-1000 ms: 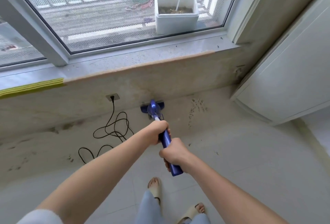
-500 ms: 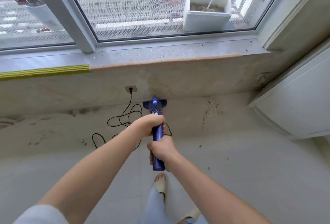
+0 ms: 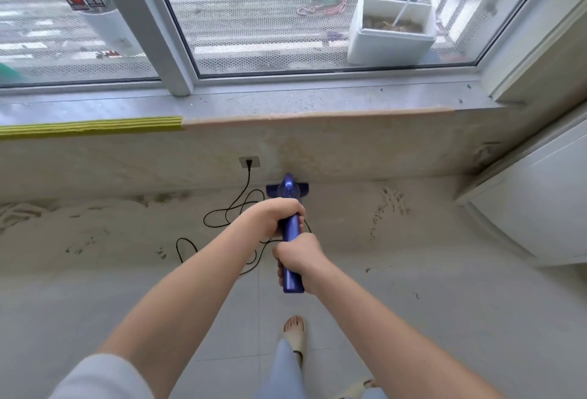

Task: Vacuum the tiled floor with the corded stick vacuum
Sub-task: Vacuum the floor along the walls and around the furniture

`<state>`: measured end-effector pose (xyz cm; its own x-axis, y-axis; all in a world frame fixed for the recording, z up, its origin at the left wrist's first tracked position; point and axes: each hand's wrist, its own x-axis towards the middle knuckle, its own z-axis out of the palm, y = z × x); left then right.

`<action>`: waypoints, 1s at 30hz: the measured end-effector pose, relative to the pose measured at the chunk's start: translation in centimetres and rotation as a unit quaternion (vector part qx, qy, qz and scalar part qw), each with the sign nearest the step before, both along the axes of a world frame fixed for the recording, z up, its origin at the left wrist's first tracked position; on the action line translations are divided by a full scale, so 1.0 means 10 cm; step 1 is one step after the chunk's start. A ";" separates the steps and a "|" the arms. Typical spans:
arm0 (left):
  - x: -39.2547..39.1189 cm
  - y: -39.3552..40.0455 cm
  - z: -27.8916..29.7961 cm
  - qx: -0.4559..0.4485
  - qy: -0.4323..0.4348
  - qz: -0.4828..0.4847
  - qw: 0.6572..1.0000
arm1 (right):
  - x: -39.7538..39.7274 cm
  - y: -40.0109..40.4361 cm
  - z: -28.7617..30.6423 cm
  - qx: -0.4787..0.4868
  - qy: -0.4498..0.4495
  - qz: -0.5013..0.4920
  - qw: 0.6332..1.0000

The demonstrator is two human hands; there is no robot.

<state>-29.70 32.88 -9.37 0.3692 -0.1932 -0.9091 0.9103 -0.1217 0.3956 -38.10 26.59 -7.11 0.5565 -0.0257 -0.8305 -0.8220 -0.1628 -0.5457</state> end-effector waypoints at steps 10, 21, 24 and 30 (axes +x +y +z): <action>-0.31 -1.04 -0.08 -0.105 0.008 0.105 0.989 | -0.20 -1.15 0.19 -0.143 -0.017 0.105 0.984; -1.02 -2.11 0.03 -0.085 0.024 0.021 0.996 | -1.03 -2.12 0.36 -0.126 -0.013 0.040 0.991; -1.26 -2.31 0.00 -0.076 0.031 -0.012 0.997 | -1.32 -2.26 0.33 -0.125 -0.020 0.008 0.992; -1.38 -2.57 0.04 -0.065 0.031 -0.041 0.997 | -1.47 -2.44 0.20 -0.104 -0.034 -0.038 0.993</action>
<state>-43.54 7.21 -8.96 0.2917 -0.3373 -0.8951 0.9226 -0.1478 0.3563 -52.80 2.18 -5.08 0.6009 -0.2375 -0.7632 -0.7987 -0.2166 -0.5615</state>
